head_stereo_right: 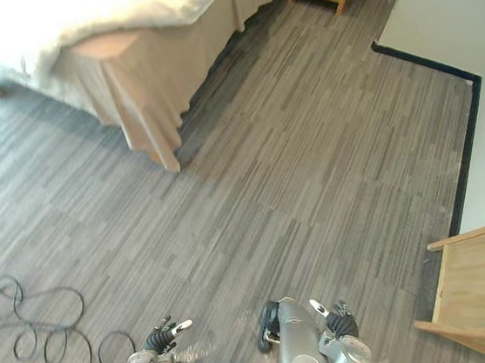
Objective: Tidy the bed and pick cloth on bed and put in laundry
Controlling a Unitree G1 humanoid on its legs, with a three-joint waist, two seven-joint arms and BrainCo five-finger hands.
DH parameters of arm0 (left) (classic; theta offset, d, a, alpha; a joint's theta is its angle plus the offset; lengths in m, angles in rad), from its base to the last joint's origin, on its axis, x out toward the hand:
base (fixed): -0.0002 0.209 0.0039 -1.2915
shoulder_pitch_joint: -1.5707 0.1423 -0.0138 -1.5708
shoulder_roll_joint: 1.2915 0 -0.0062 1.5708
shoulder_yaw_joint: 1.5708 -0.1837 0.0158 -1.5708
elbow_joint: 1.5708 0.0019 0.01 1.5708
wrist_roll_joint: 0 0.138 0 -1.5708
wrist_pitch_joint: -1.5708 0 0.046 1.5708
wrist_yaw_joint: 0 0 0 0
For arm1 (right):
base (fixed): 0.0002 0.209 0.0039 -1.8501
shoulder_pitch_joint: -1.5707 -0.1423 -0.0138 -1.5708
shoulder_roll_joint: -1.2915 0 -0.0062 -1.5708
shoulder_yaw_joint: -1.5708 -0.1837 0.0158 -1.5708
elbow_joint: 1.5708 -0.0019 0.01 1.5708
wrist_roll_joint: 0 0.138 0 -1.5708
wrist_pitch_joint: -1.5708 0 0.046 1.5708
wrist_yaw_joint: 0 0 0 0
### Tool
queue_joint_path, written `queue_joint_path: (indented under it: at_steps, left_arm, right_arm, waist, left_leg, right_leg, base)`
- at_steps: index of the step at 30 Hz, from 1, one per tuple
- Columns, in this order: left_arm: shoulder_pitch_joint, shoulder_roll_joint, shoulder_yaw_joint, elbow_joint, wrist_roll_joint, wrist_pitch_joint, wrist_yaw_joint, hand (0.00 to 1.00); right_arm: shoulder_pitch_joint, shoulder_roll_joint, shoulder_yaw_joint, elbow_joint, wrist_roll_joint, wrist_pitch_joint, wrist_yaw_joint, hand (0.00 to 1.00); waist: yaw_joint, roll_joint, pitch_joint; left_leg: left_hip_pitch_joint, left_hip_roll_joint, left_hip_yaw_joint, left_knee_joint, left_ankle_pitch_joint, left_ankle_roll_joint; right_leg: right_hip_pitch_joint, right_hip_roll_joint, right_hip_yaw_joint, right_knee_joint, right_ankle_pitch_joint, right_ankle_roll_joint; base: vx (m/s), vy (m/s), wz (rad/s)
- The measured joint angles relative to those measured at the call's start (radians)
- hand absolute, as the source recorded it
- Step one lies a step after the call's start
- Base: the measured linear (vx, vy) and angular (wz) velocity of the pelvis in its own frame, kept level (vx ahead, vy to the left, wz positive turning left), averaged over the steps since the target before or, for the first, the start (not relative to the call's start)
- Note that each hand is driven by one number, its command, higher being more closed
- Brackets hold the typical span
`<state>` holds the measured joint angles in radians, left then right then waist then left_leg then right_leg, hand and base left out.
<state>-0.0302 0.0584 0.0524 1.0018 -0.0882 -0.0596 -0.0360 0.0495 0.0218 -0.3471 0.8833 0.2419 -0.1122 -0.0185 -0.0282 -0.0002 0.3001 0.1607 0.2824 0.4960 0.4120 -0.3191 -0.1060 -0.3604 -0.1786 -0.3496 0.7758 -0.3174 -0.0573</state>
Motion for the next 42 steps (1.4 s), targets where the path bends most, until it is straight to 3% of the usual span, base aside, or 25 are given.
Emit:
queue_joint_path:
  at_steps: [1, 2, 3, 4, 6, 7, 9, 11, 14, 17, 18, 19, 20, 21, 22, 23, 24, 25, 27, 30, 33, 36, 39, 40, 42]
  left_arm:
    - [0.0, -0.015, 0.003, -0.005, 0.0, -0.006, -0.001, 0.0]
    - [0.0, -0.025, 0.006, -0.004, -0.001, -0.006, -0.001, 0.0]
    - [0.01, -0.051, 0.033, 0.0, -0.005, -0.006, -0.001, 0.0]
    - [0.014, -0.062, 0.066, 0.001, -0.011, -0.007, -0.001, 0.0]
    - [0.021, -0.074, 0.137, -0.003, -0.042, -0.018, 0.001, 0.0]
    - [0.034, -0.079, 0.158, -0.012, -0.06, -0.026, 0.002, 0.0]
    - [0.039, -0.083, 0.189, -0.062, -0.083, -0.056, 0.012, 0.0]
    - [0.042, -0.083, 0.194, -0.081, -0.097, -0.081, 0.015, 0.0]
    - [0.058, -0.087, 0.193, -0.118, -0.1, -0.107, 0.015, 0.0]
    - [0.065, -0.08, 0.195, -0.117, -0.136, -0.107, 0.021, 0.0]
    - [0.062, -0.071, 0.198, -0.116, -0.138, -0.107, 0.022, 0.0]
    - [0.052, -0.065, 0.209, -0.112, -0.138, -0.103, 0.026, 0.0]
    - [0.044, -0.068, 0.216, -0.11, -0.137, -0.102, 0.031, 0.0]
    - [0.044, -0.062, 0.235, -0.113, -0.138, -0.106, 0.042, 0.0]
    - [0.048, -0.03, 0.23, -0.105, -0.136, -0.108, 0.041, 0.0]
    - [0.05, -0.021, 0.22, -0.094, -0.135, -0.105, 0.042, 0.0]
    - [0.066, -0.023, 0.199, -0.067, -0.133, -0.102, 0.044, 0.0]
    - [0.062, 0.022, 0.173, -0.04, -0.123, -0.095, 0.042, 0.0]
    - [0.058, 0.026, 0.149, 0.005, -0.115, -0.09, 0.042, 0.0]
    - [0.076, 0.014, 0.101, 0.024, -0.114, -0.077, 0.041, 0.0]
    - [0.064, 0.003, 0.064, 0.024, -0.116, -0.078, 0.033, 0.0]
    - [0.048, -0.013, 0.067, 0.022, -0.115, -0.078, 0.017, 0.0]
    - [0.056, -0.019, 0.081, 0.011, -0.095, -0.083, -0.001, 0.0]
    - [0.066, -0.02, 0.097, 0.0, -0.087, -0.092, -0.002, 0.0]
    - [0.083, -0.051, 0.13, 0.002, -0.087, -0.103, 0.0, 0.0]
  right_arm:
    - [0.002, 0.006, -0.008, 0.003, -0.001, 0.002, 0.003, 0.0]
    - [0.0, 0.003, -0.013, 0.001, -0.003, 0.003, 0.006, 0.0]
    - [0.002, -0.005, -0.044, -0.002, -0.02, 0.004, 0.009, 0.0]
    - [0.005, -0.005, -0.065, -0.002, -0.031, 0.005, 0.009, 0.0]
    - [0.015, -0.007, -0.077, 0.0, -0.061, 0.001, 0.011, 0.0]
    - [0.024, -0.007, -0.07, -0.001, -0.087, -0.005, 0.012, 0.0]
    - [0.026, -0.006, -0.054, 0.005, -0.147, -0.019, 0.012, 0.0]
    - [0.027, -0.006, -0.011, 0.019, -0.171, -0.027, 0.012, 0.0]
    - [0.025, -0.012, 0.045, 0.018, -0.187, -0.037, 0.013, 0.0]
    - [0.033, 0.002, 0.082, 0.016, -0.187, -0.037, 0.015, 0.0]
    - [0.039, 0.013, 0.084, 0.017, -0.187, -0.036, 0.016, 0.0]
    - [0.05, 0.027, 0.072, 0.019, -0.187, -0.036, 0.016, 0.0]
    - [0.046, 0.034, 0.058, 0.021, -0.187, -0.036, 0.016, 0.0]
    - [0.032, 0.049, 0.07, 0.043, -0.189, -0.034, 0.018, 0.0]
    - [0.015, 0.05, 0.069, 0.08, -0.197, -0.035, 0.022, 0.0]
    - [0.026, 0.041, 0.055, 0.091, -0.198, -0.034, 0.021, 0.0]
    - [0.021, 0.014, 0.039, 0.116, -0.199, -0.037, 0.019, 0.0]
    - [0.014, 0.005, 0.035, 0.141, -0.199, -0.034, 0.015, 0.0]
    - [-0.008, -0.015, 0.036, 0.161, -0.196, -0.036, 0.014, 0.0]
    - [-0.001, -0.027, 0.043, 0.174, -0.195, -0.035, 0.012, 0.0]
    - [-0.004, -0.038, 0.042, 0.138, -0.175, -0.049, 0.013, 0.0]
    - [0.014, -0.029, 0.036, 0.104, -0.146, -0.065, 0.012, 0.0]
    - [0.029, -0.002, 0.032, 0.094, -0.147, -0.075, 0.011, 0.0]
    - [0.031, 0.002, 0.031, 0.095, -0.148, -0.078, 0.007, 0.0]
    - [0.023, -0.005, 0.041, 0.093, -0.151, -0.079, 0.006, 0.0]
  waist:
    - [-0.01, 0.003, -0.009]
    - [-0.011, 0.017, -0.009]
    - [-0.019, 0.054, -0.023]
    - [-0.026, 0.064, -0.03]
    - [-0.032, 0.065, -0.031]
    - [-0.026, 0.067, -0.034]
    - [0.0, 0.065, -0.035]
    - [0.03, 0.051, -0.028]
    - [0.055, 0.031, -0.031]
    - [0.049, 0.003, -0.051]
    - [0.058, -0.017, -0.057]
    - [0.061, -0.039, -0.082]
    - [0.059, -0.05, -0.08]
    - [0.083, -0.052, -0.079]
    - [0.118, -0.059, -0.091]
    - [0.104, -0.087, -0.123]
    - [0.095, -0.077, -0.146]
    - [0.067, -0.124, -0.173]
    - [0.046, -0.113, -0.165]
    - [0.02, -0.06, -0.129]
    - [0.013, -0.023, -0.108]
    - [0.005, -0.028, -0.097]
    - [0.005, -0.055, -0.097]
    - [0.005, -0.062, -0.096]
    - [0.025, -0.024, -0.117]
  left_leg:
    - [-0.008, 0.002, -0.002, 0.052, -0.006, 0.006]
    - [-0.016, 0.017, -0.004, 0.115, -0.006, 0.015]
    - [-0.035, 0.049, -0.029, 0.23, 0.041, 0.043]
    - [-0.043, 0.051, -0.051, 0.28, 0.094, 0.051]
    - [-0.124, 0.08, -0.153, 0.441, 0.252, 0.063]
    - [-0.202, 0.094, -0.235, 0.563, 0.38, 0.046]
    - [-0.387, 0.076, -0.343, 0.833, 0.23, 0.048]
    - [-0.497, 0.01, -0.365, 0.825, 0.145, 0.06]
    - [-0.563, -0.045, -0.225, 0.527, 0.073, 0.084]
    - [-0.562, -0.037, 0.015, 0.125, 0.131, 0.097]
    - [-0.555, -0.044, 0.075, 0.076, 0.232, 0.128]
    - [-0.535, -0.083, 0.108, 0.083, 0.24, 0.242]
    - [-0.534, -0.081, 0.122, 0.112, 0.221, 0.267]
    - [-0.551, -0.016, 0.125, 0.264, 0.177, 0.302]
    - [-0.614, 0.005, 0.108, 0.4, 0.109, 0.227]
    - [-0.612, -0.05, 0.078, 0.293, 0.105, 0.21]
    - [-0.601, -0.103, 0.044, 0.177, 0.122, 0.265]
    - [-0.591, -0.177, 0.045, 0.181, 0.08, 0.276]
    - [-0.54, -0.238, 0.005, 0.16, 0.03, 0.275]
    - [-0.317, -0.313, -0.06, 0.003, 0.026, 0.264]
    - [-0.149, -0.341, -0.155, -0.124, 0.035, 0.244]
    - [-0.054, -0.336, -0.269, -0.148, 0.005, 0.188]
    - [0.016, -0.306, -0.338, -0.15, -0.052, 0.13]
    - [0.052, -0.291, -0.371, -0.148, -0.09, 0.107]
    - [0.092, -0.243, -0.376, -0.165, -0.095, 0.075]
  right_leg:
    - [0.017, 0.002, -0.011, -0.043, -0.07, -0.031]
    - [0.023, 0.008, -0.014, -0.044, -0.084, -0.047]
    - [0.02, 0.036, -0.015, -0.047, -0.094, -0.06]
    - [0.027, 0.044, -0.014, -0.042, -0.109, -0.058]
    - [0.085, 0.072, -0.007, -0.075, -0.123, -0.05]
    - [0.128, 0.091, -0.003, -0.112, -0.123, -0.049]
    - [0.205, 0.11, 0.014, -0.159, -0.126, -0.052]
    - [0.287, 0.109, 0.035, -0.214, -0.133, -0.049]
    - [0.403, 0.07, 0.061, -0.285, -0.151, 0.006]
    - [0.501, 0.019, 0.027, -0.363, -0.159, 0.089]
    - [0.552, -0.009, 0.02, -0.391, -0.16, 0.124]
    - [0.577, -0.052, 0.004, -0.415, -0.132, 0.184]
    - [0.588, -0.061, 0.004, -0.427, -0.094, 0.221]
    - [0.642, -0.04, 0.026, -0.487, 0.01, 0.217]
    - [0.68, -0.041, 0.058, -0.507, 0.083, 0.217]
    - [0.679, -0.065, 0.059, -0.478, 0.093, 0.227]
    - [0.658, -0.088, 0.064, -0.363, 0.115, 0.256]
    - [0.601, -0.158, 0.087, -0.213, 0.185, 0.255]
    - [0.481, -0.203, 0.125, 0.048, 0.286, 0.211]
    - [0.331, -0.19, 0.121, 0.294, 0.117, 0.193]
    - [0.16, -0.11, 0.113, 0.219, 0.031, 0.156]
    - [0.049, -0.056, 0.117, -0.056, 0.035, 0.143]
    - [0.022, -0.041, 0.133, -0.265, 0.135, 0.122]
    - [0.019, -0.035, 0.145, -0.262, 0.225, 0.094]
    - [0.008, -0.012, 0.131, -0.164, 0.123, 0.068]
  base:
    - [0.3, -0.203, -0.21]
    - [0.31, -0.132, -0.31]
    - [0.33, -0.063, -0.29]
    - [0.35, -0.059, -0.15]
    - [0.21, -0.054, -0.04]
    - [0.2, -0.007, -0.27]
    - [0.25, 0.059, -0.41]
    - [0.28, 0.111, -0.38]
    - [0.38, 0.2, -0.34]
    - [0.62, 0.287, 0.06]
    - [0.7, 0.289, 0.26]
    - [0.73, 0.292, 0.25]
    - [0.73, 0.298, 0.1]
    - [0.7, 0.326, -0.28]
    - [0.66, 0.365, -0.14]
    - [0.58, 0.449, 0.12]
    - [0.62, 0.494, 0.85]
    - [0.51, 0.4, 0.78]
    - [0.51, 0.248, 0.68]
    - [0.64, 0.264, 0.67]
    - [0.5, 0.123, 0.84]
    - [0.46, -0.073, 1.22]
    - [0.52, -0.27, 1.31]
    - [0.54, -0.358, 0.89]
    - [0.57, -0.355, 0.26]
